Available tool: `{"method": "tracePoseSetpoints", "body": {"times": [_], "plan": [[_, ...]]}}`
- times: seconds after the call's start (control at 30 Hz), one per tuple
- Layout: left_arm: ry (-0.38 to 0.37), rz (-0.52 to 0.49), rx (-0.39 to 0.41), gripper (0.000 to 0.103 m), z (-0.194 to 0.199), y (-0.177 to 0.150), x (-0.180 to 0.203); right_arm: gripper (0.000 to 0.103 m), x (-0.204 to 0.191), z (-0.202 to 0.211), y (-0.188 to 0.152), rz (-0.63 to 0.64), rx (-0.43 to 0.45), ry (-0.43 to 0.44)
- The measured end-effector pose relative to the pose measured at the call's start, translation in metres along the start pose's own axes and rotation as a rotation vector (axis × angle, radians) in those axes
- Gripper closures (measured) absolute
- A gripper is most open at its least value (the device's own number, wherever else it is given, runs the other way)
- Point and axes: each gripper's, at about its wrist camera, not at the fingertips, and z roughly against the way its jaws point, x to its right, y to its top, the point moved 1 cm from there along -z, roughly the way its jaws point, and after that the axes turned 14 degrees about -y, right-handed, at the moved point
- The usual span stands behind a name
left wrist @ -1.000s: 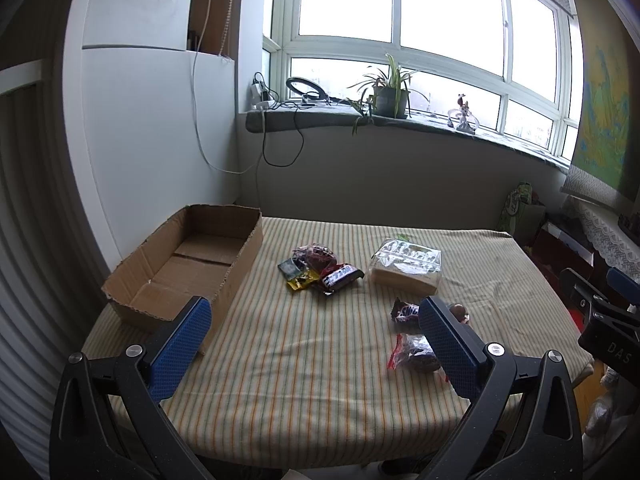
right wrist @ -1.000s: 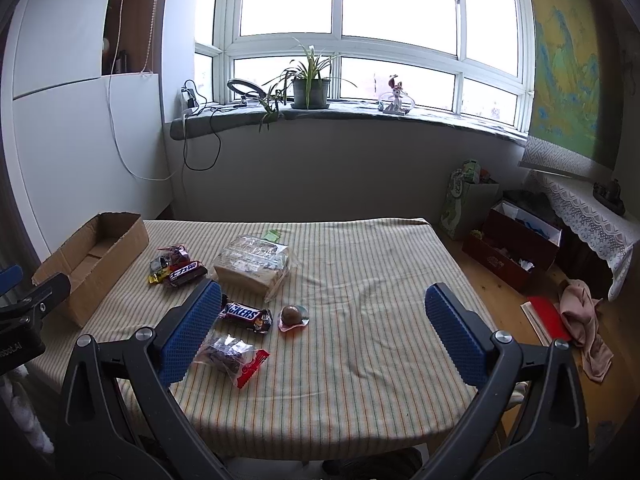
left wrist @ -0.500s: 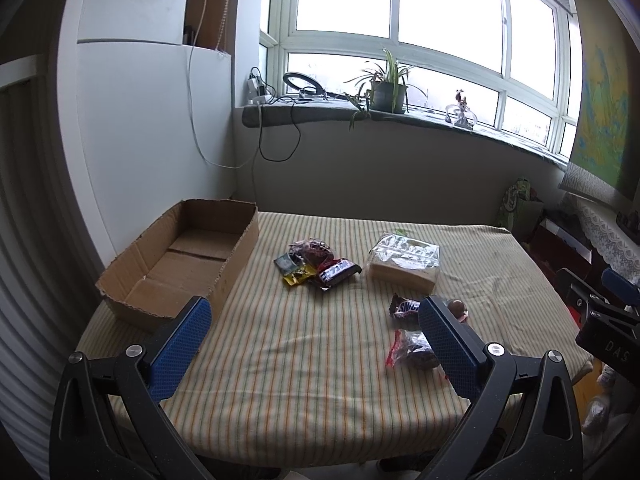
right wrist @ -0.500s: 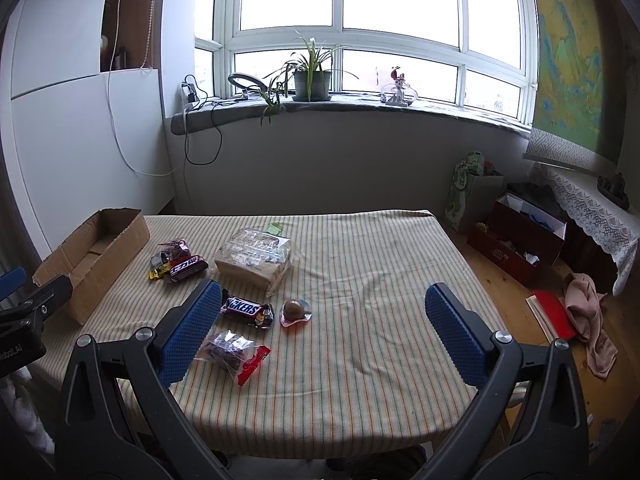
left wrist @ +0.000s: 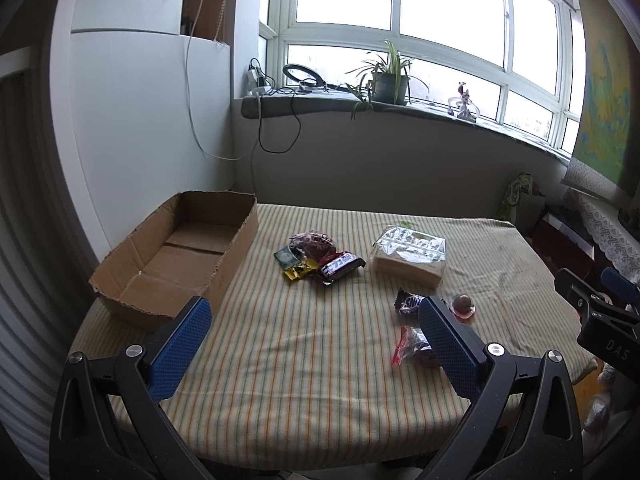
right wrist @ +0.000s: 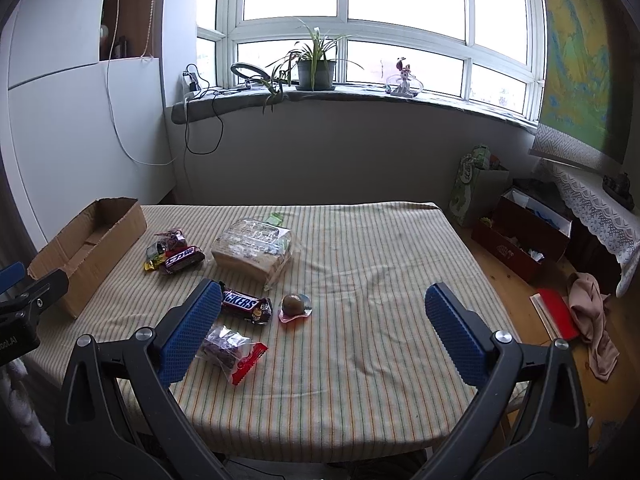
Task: Organize snacks
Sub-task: 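Grasp the cookie bag with the left tool while the right tool grasps the chocolate egg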
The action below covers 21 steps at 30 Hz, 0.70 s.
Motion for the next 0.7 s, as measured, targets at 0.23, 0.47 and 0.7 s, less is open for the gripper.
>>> {"method": "tracePoseSetpoints", "body": {"times": [0.23, 0.47, 0.7], "plan": [[0.013, 0.002, -0.021, 0.003, -0.004, -0.003, -0.012, 0.000, 0.012, -0.019, -0.007, -0.002, -0.035, 0.036], [-0.030, 0.058, -0.075, 0.015, -0.012, -0.012, -0.029, 0.000, 0.015, -0.041, -0.022, 0.022, -0.125, 0.155], [-0.153, 0.116, -0.180, 0.025, -0.036, -0.030, -0.021, 0.000, 0.010, -0.064, -0.036, -0.007, -0.217, 0.251]]}}
